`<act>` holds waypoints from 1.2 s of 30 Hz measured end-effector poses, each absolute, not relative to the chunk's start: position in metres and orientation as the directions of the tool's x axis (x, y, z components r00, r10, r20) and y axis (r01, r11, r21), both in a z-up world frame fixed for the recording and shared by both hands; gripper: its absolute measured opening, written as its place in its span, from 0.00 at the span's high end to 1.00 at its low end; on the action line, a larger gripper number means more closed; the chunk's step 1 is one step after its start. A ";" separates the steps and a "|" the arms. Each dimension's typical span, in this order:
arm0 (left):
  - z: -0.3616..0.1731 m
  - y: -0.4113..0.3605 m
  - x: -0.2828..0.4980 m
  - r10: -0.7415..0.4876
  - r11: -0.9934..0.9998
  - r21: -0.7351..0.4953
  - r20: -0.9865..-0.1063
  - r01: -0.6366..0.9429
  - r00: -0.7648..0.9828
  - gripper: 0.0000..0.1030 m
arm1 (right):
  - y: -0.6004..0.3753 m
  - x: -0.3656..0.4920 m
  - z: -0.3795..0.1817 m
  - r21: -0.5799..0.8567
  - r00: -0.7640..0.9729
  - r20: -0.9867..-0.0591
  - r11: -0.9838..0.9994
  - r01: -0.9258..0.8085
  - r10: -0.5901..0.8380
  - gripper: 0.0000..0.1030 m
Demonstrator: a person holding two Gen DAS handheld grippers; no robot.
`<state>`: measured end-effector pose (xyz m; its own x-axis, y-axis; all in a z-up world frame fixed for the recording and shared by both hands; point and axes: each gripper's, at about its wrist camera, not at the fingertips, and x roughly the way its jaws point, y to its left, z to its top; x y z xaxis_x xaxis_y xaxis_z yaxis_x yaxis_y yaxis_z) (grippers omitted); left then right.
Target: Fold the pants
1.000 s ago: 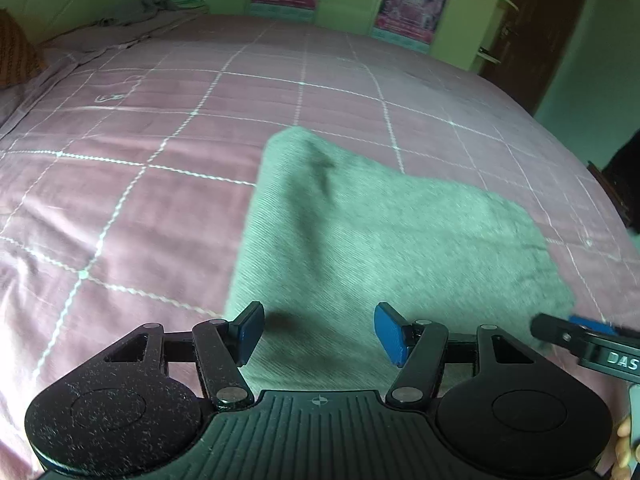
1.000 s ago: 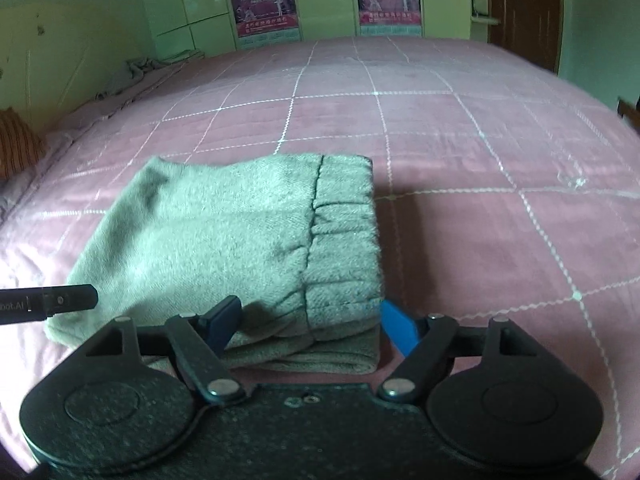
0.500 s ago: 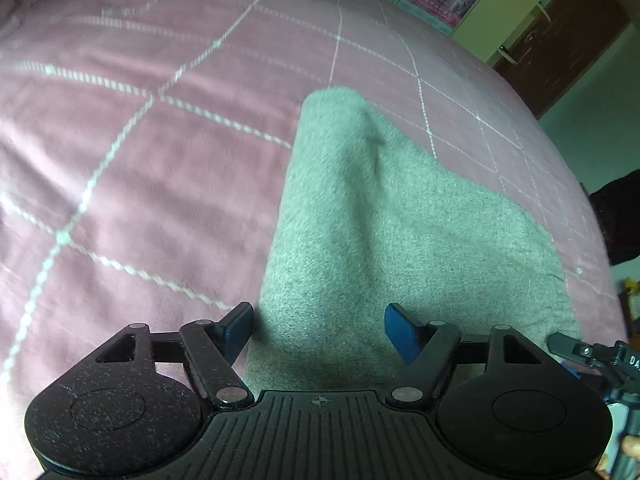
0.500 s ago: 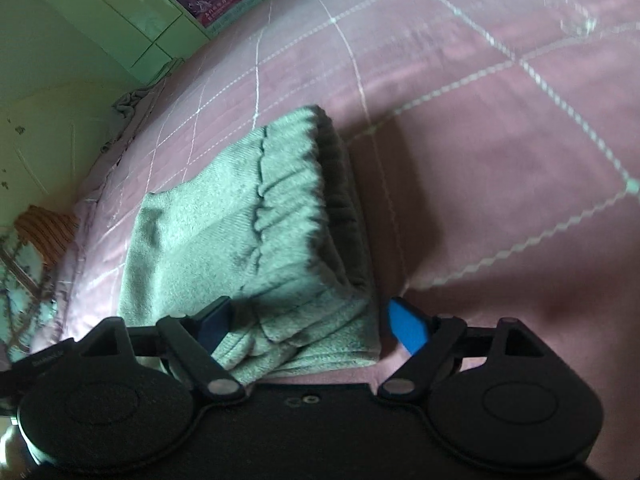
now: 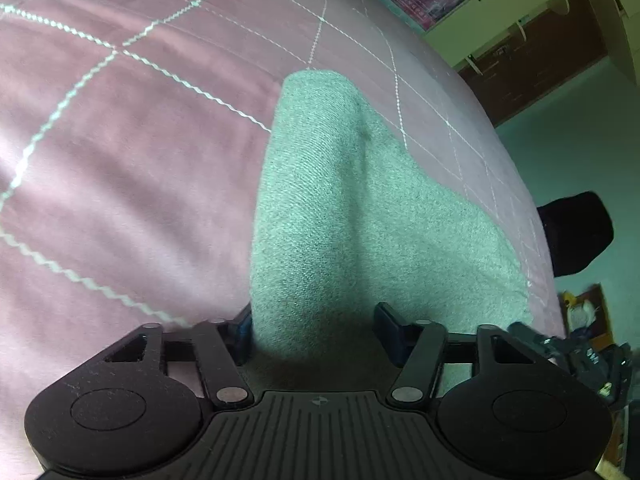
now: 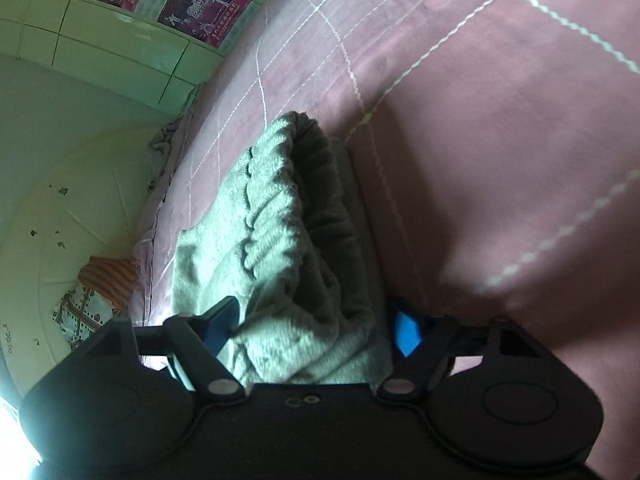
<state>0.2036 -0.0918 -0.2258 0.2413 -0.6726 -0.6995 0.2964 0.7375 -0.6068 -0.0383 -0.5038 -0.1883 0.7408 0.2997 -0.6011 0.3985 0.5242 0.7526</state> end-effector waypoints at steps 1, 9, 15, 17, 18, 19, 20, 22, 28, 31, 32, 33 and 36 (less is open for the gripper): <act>-0.226 -0.093 0.204 -0.673 0.738 -0.613 -0.700 0.282 0.241 0.50 | -0.503 -0.036 -0.189 0.755 0.743 -0.597 0.524 0.394 0.302 0.29; -0.243 -0.088 0.213 -0.734 0.679 -0.707 -0.649 0.199 0.201 0.62 | -0.498 -0.027 -0.189 0.771 0.713 -0.578 0.552 0.318 0.397 0.39; -0.252 -0.100 0.220 -0.771 0.636 -0.750 -0.613 0.180 0.172 0.48 | -0.494 -0.009 -0.196 0.769 0.727 -0.571 0.559 0.310 0.381 0.32; -0.250 -0.103 0.217 -0.766 0.643 -0.736 -0.620 0.213 0.168 0.48 | -0.493 -0.010 -0.196 0.770 0.735 -0.562 0.564 0.298 0.380 0.27; -0.248 -0.106 0.216 -0.759 0.651 -0.727 -0.628 0.219 0.173 0.48 | -0.492 -0.011 -0.197 0.773 0.737 -0.555 0.565 0.287 0.385 0.26; -0.247 -0.108 0.214 -0.753 0.658 -0.725 -0.630 0.203 0.188 0.46 | -0.491 -0.012 -0.197 0.770 0.736 -0.556 0.575 0.279 0.388 0.26; -0.248 -0.109 0.212 -0.755 0.655 -0.735 -0.623 0.177 0.207 0.43 | -0.492 -0.010 -0.197 0.768 0.730 -0.560 0.576 0.279 0.393 0.26; -0.246 -0.115 0.208 -0.751 0.656 -0.738 -0.621 0.157 0.223 0.38 | -0.492 -0.005 -0.195 0.774 0.724 -0.564 0.560 0.296 0.397 0.22; -0.238 -0.128 0.205 -0.722 0.690 -0.702 -0.651 0.177 0.234 0.33 | -0.477 -0.001 -0.194 0.752 0.753 -0.566 0.585 0.305 0.335 0.17; -0.230 -0.134 0.205 -0.690 0.723 -0.660 -0.682 0.205 0.241 0.34 | -0.474 0.000 -0.195 0.751 0.762 -0.562 0.585 0.307 0.321 0.10; -0.227 -0.136 0.204 -0.677 0.736 -0.638 -0.693 0.226 0.247 0.37 | -0.472 0.003 -0.194 0.750 0.757 -0.561 0.592 0.294 0.334 0.09; -0.225 -0.138 0.203 -0.657 0.753 -0.609 -0.709 0.247 0.256 0.42 | -0.471 0.006 -0.193 0.739 0.746 -0.573 0.608 0.292 0.339 0.09; -0.222 -0.135 0.203 -0.645 0.764 -0.592 -0.716 0.259 0.266 0.55 | -0.468 0.012 -0.187 0.682 0.712 -0.634 0.653 0.330 0.302 0.41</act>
<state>0.2030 -0.1347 -0.2225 0.2664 -0.6452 -0.7161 0.2588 0.7635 -0.5916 0.0118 -0.4682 -0.1870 0.7117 0.3025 -0.6340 0.3298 0.6530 0.6818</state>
